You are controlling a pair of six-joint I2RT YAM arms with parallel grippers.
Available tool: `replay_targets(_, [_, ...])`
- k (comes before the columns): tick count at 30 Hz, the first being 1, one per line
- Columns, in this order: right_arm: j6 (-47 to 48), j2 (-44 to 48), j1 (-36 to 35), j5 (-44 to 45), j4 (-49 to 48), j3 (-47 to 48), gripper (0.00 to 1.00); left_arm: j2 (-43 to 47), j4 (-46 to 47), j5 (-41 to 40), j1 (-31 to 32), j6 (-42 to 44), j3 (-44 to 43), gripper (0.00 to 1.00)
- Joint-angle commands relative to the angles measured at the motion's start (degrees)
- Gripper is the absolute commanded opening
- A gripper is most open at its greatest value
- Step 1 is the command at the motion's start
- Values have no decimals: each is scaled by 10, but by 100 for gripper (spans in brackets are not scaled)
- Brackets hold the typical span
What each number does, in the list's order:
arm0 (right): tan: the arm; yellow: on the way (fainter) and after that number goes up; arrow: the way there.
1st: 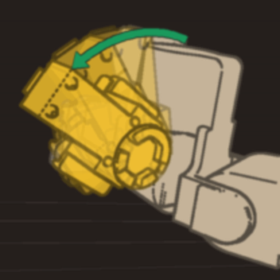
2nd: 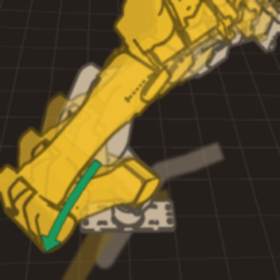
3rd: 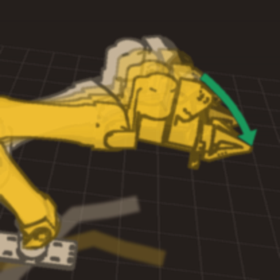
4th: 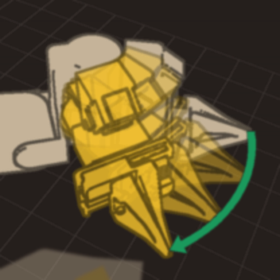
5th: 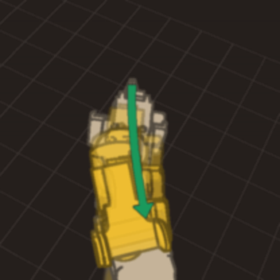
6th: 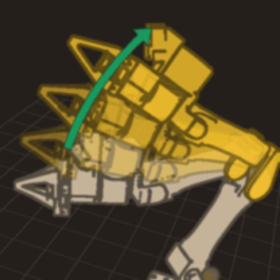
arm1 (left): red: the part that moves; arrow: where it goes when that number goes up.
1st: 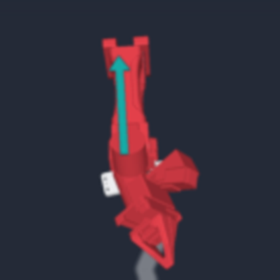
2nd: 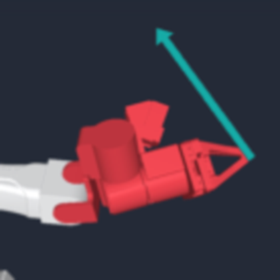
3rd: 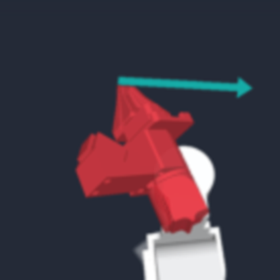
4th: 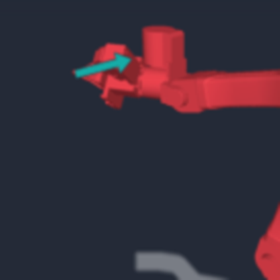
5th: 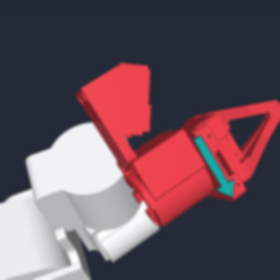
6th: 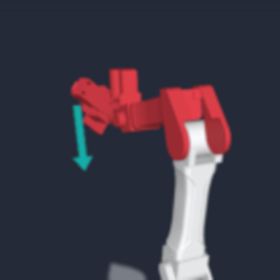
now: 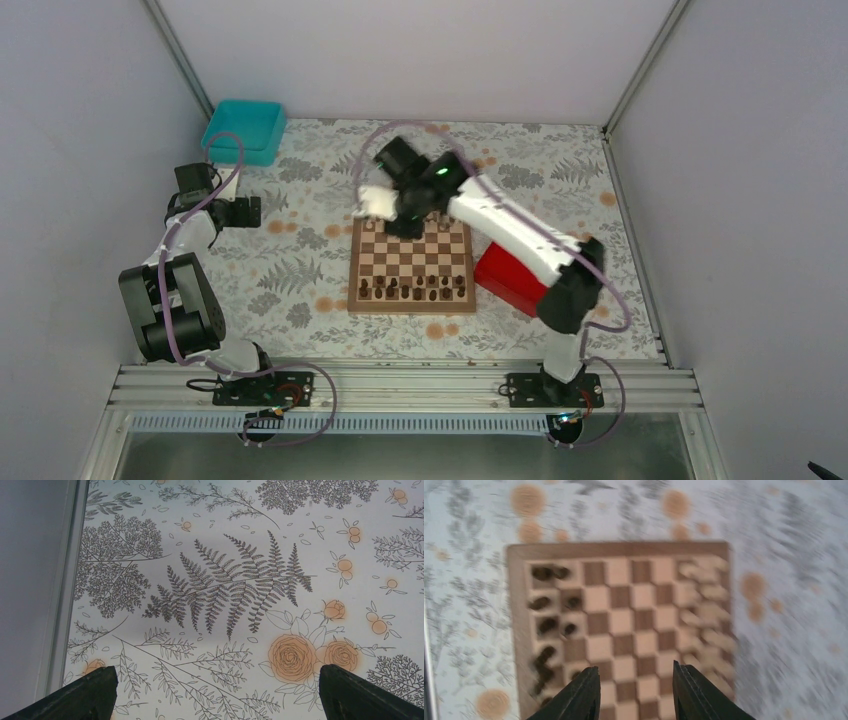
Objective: Set up the chess pieces on the board
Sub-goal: Pick up the chess piece from the storage box.
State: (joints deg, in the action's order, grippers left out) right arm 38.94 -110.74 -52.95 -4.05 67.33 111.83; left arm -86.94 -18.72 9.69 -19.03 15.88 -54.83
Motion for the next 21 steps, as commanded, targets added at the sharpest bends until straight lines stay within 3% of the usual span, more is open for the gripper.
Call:
replay_targets(1, [-12, 100, 107, 1, 2, -46, 40, 3, 9, 11, -5, 1, 4, 100])
replay_targets(8, [16, 239, 336, -16, -34, -226, 42, 4, 8, 16, -5, 1, 3, 100])
replay_targets(14, [56, 294, 523, 8, -75, -392, 43, 4, 5, 19, -5, 1, 2, 100])
replay_targets(21, [55, 320, 577, 39, -111, -497, 43, 4, 6, 27, -6, 1, 3, 100])
